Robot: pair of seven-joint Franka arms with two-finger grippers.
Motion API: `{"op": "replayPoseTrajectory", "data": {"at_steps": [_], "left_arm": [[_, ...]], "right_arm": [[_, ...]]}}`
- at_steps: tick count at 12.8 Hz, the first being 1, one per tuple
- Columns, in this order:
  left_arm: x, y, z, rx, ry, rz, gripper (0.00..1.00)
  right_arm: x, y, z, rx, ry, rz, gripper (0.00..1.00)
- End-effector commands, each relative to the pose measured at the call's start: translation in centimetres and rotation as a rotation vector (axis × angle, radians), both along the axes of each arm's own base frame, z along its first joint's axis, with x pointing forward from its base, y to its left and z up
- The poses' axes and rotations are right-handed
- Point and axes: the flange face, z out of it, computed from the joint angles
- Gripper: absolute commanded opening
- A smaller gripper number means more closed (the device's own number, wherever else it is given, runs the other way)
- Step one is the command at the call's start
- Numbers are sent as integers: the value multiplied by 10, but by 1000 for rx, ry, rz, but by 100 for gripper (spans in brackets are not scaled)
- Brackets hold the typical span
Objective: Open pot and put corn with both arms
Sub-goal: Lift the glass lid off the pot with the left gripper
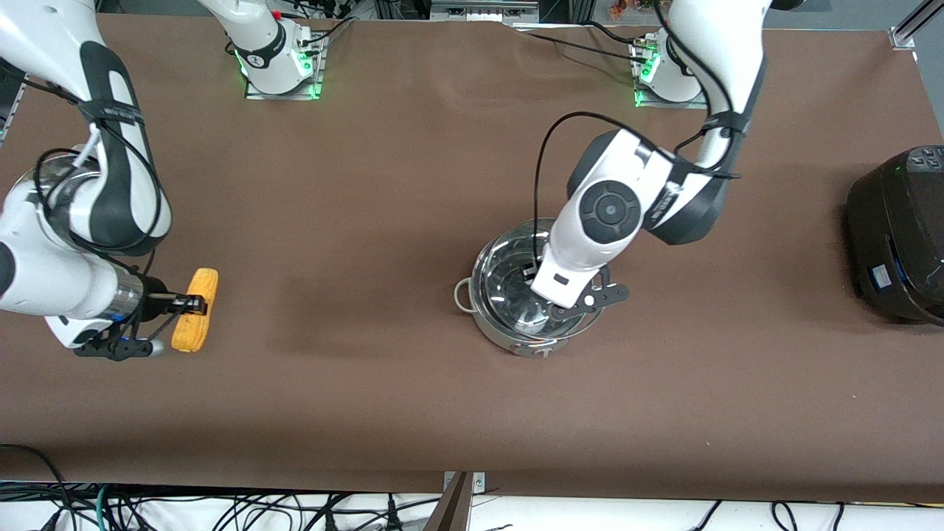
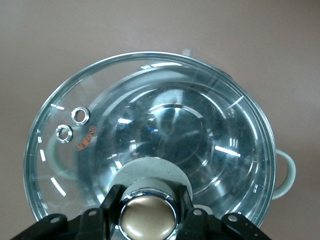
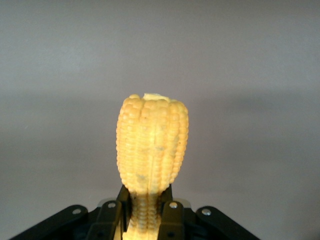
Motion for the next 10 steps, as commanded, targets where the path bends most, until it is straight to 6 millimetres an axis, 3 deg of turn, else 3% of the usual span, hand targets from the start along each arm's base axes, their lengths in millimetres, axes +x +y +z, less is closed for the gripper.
{"op": "replayPoseTrajectory", "data": {"at_steps": [1, 4, 6, 8, 10], "left_arm": [[22, 66, 43, -4, -11, -83, 0], [32, 139, 50, -15, 12, -181, 0], [21, 194, 58, -6, 22, -240, 0], [-3, 240, 61, 4, 16, -289, 0], [-22, 300, 45, -15, -12, -359, 0]], "right_arm": [[2, -3, 32, 7, 27, 9, 22], [3, 4, 38, 16, 24, 9, 22], [4, 24, 46, 24, 10, 8, 22], [2, 76, 52, 41, -1, 23, 22], [-2, 140, 67, 56, -32, 40, 22]]}}
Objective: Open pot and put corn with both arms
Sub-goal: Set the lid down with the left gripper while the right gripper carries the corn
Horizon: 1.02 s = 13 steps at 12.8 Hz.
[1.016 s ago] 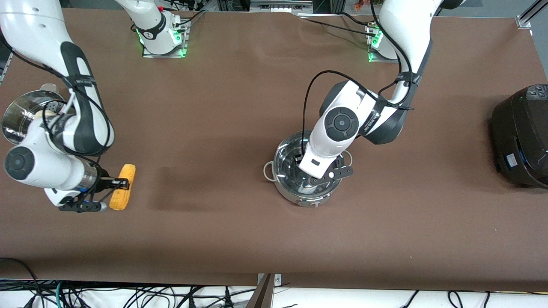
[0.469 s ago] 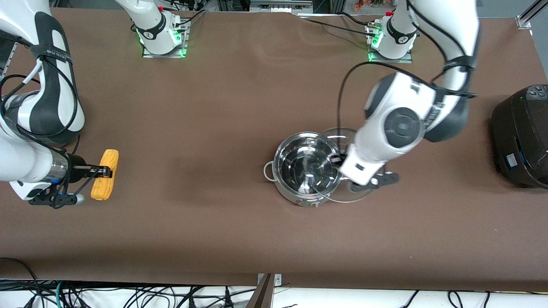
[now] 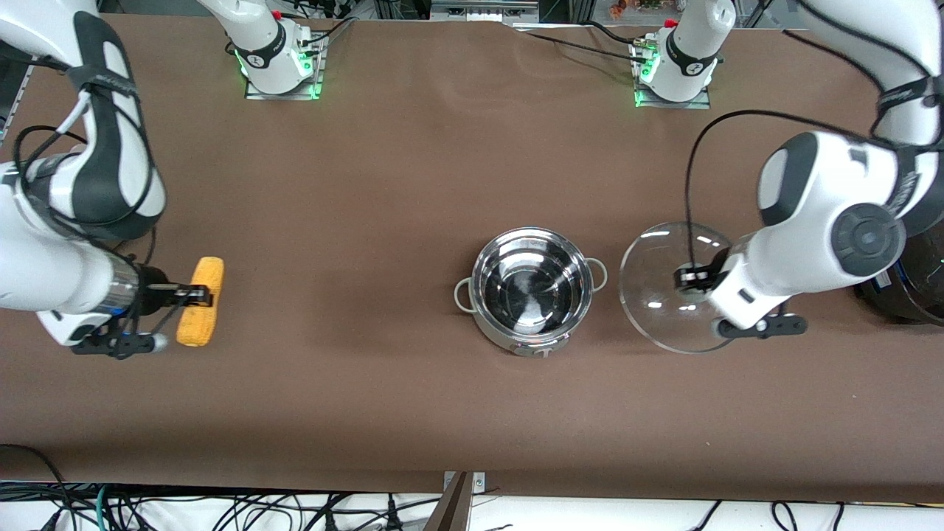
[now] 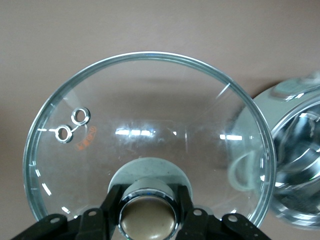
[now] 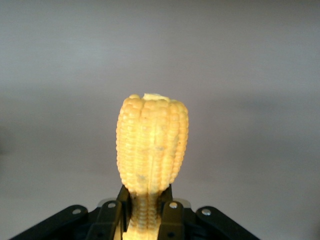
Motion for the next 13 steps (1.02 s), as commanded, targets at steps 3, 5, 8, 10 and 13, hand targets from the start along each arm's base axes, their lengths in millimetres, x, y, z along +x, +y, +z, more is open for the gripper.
{"op": "replayPoseTrajectory", "data": {"at_steps": [3, 5, 8, 10, 13], "left_arm": [[-52, 120, -55, -48, -81, -91, 0], [-61, 122, -93, -44, -97, -80, 0], [-64, 123, -160, -41, -93, -59, 0], [-63, 125, -190, -42, -90, -53, 0], [-60, 125, -226, -39, -88, -53, 1]], "right_arm": [[-19, 161, 34, 36, -78, 30, 22], [-36, 225, 35, 63, -131, 77, 22], [-50, 283, 29, 236, -129, 42, 22], [-59, 321, 23, 334, -115, 23, 22], [-81, 384, -1, 368, -92, 22, 21]]}}
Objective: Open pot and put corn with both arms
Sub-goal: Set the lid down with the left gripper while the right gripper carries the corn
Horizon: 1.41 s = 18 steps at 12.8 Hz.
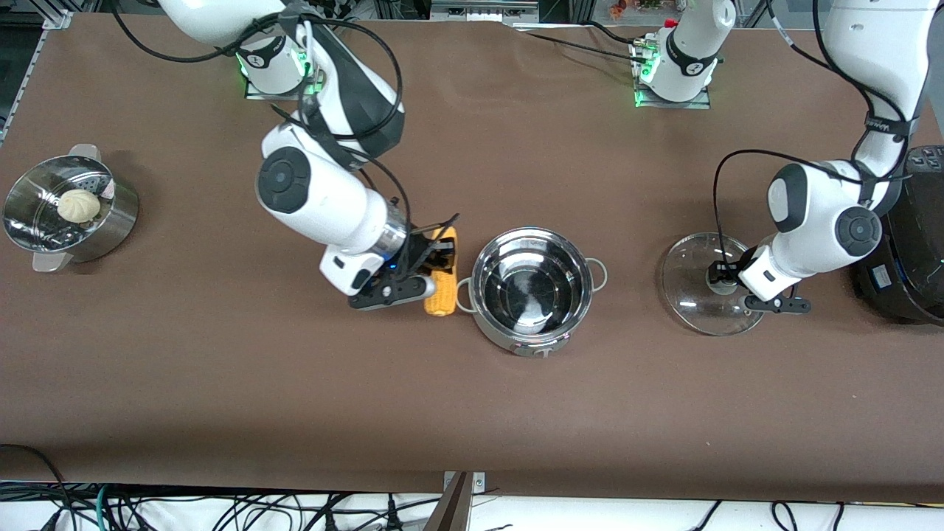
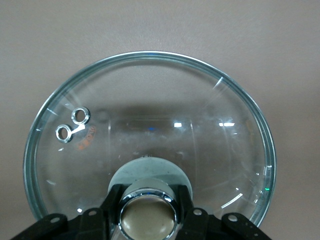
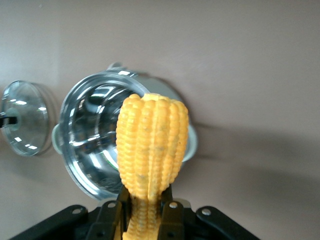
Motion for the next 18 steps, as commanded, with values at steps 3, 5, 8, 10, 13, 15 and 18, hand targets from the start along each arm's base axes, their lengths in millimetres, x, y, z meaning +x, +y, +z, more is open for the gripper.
{"op": "replayPoseTrajectory", "data": {"at_steps": [3, 5, 8, 10, 13, 15, 18], "left_arm": [[9, 0, -12, -3, -10, 19, 51], [10, 2, -8, -2, -16, 21, 100], [13, 8, 25, 2, -47, 30, 100], [14, 9, 68, 3, -39, 30, 100], [13, 19, 159, 5, -52, 60, 100], [3, 16, 224, 8, -47, 55, 100], [-15, 12, 315, 20, -19, 112, 100]], "right_arm": [[-15, 79, -40, 90, -18, -41, 20], [-19, 95, -60, 116, -26, -87, 19], [-20, 105, -96, 122, -29, -105, 19], [-25, 115, -118, 127, -36, -114, 19], [-24, 116, -143, 128, -44, -128, 23], [-25, 118, -147, 130, -49, -129, 82], [-28, 120, -138, 124, -55, -116, 100]]}}
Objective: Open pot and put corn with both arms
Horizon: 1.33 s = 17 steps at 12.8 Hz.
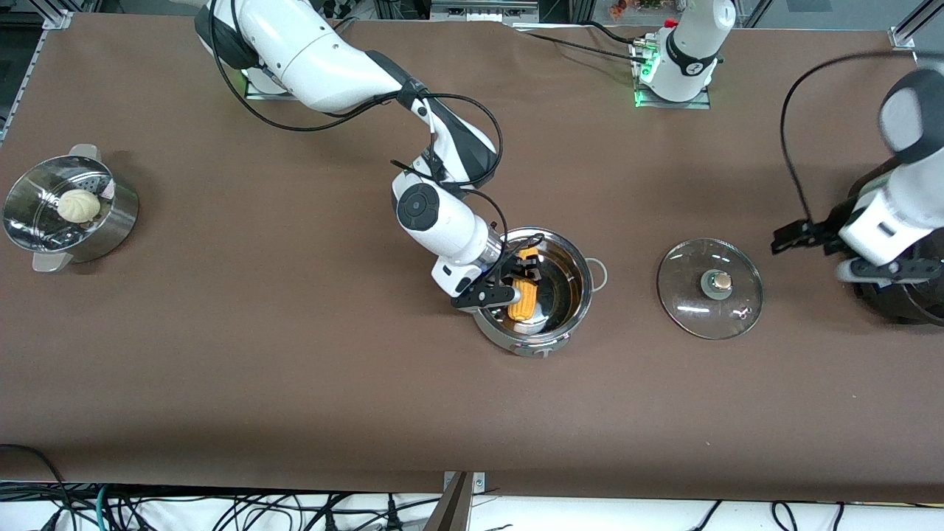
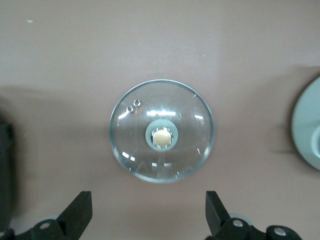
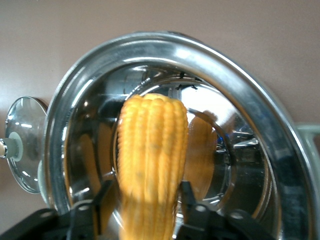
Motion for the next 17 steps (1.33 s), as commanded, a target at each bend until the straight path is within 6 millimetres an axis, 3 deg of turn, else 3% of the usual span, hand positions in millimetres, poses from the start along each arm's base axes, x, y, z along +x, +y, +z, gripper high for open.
{"op": "replayPoseTrajectory", "data": {"at_steps": [1, 3, 4, 5, 7, 8, 10, 13, 15, 17], "left_arm": [[-13, -5, 69, 5, 11, 50, 100], [-14, -6, 100, 6, -9, 48, 100], [-15, -6, 104, 7, -15, 50, 100], [-14, -7, 104, 8, -15, 48, 100], [-13, -9, 107, 21, -22, 37, 100], [-12, -6, 126, 30, -58, 40, 100], [-12, -5, 138, 30, -66, 40, 100], [-17, -14, 141, 13, -41, 36, 100], [-17, -38, 141, 26, -33, -6, 100], [-18, -37, 140, 25, -21, -5, 100]], "right_arm": [[-3, 9, 15, 4, -14, 10, 100], [-5, 4, 30, -55, 18, 50, 100], [0, -10, 52, -95, 30, 60, 100], [7, -28, 87, -120, 22, 62, 100], [29, -82, 147, -190, -6, 57, 100], [40, -113, 169, -238, -20, 62, 100], [54, -175, 214, -345, -26, 3, 100], [61, -238, 246, -474, -7, -61, 100], [70, -284, 253, -535, 18, -90, 100], [78, -333, 261, -588, 43, -93, 100]]}}
